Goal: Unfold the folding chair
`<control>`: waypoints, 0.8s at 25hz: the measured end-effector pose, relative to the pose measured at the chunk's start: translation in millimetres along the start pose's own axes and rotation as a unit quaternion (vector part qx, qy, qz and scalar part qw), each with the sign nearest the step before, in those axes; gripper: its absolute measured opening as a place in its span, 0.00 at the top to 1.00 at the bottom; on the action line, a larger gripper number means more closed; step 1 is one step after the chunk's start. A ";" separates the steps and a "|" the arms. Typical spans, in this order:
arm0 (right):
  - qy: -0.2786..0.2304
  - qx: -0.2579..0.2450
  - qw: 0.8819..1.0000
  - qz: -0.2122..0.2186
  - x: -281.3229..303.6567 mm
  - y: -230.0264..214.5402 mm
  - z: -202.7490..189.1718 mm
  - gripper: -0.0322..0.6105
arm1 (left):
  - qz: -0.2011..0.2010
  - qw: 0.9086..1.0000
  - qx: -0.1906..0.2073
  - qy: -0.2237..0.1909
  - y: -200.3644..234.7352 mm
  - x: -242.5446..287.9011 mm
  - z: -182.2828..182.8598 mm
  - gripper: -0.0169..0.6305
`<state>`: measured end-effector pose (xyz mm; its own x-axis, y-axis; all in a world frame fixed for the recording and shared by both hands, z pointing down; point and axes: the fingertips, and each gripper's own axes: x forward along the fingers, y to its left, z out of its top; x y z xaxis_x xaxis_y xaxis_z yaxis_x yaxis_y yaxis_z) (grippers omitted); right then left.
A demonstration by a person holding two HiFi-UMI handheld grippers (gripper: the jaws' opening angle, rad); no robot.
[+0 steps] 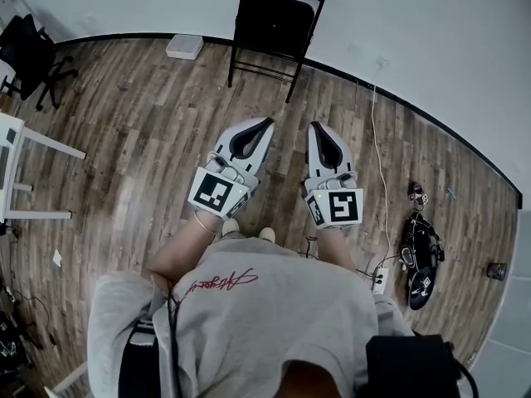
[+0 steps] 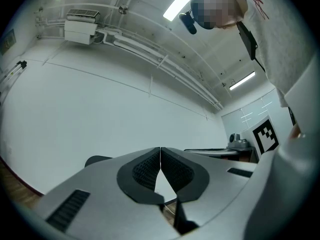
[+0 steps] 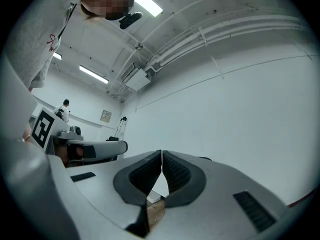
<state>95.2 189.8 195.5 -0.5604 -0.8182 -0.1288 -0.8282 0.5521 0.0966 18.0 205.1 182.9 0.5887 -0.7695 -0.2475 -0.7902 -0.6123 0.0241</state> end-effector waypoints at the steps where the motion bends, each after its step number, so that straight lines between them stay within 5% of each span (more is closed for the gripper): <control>1: 0.000 0.002 1.000 0.000 -0.6 -2.4 -0.3 0.92 | 0.001 1.000 0.000 -0.001 -0.8 1.7 -0.3 0.95; 11: 0.006 -0.008 1.000 0.012 -4.1 -46.9 -13.9 0.92 | 0.020 1.000 0.005 -0.008 -15.2 35.5 -12.9 0.95; 20: 0.012 -0.015 1.000 0.024 60.5 -80.7 -41.6 0.92 | 0.031 0.999 0.000 -0.012 32.4 91.9 -39.0 0.95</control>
<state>128.4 89.1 221.0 -0.5987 -0.7948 -0.0991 -0.7996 0.5858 0.1320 53.1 107.4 198.8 0.5349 -0.8008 -0.2696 -0.8248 -0.5641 0.0391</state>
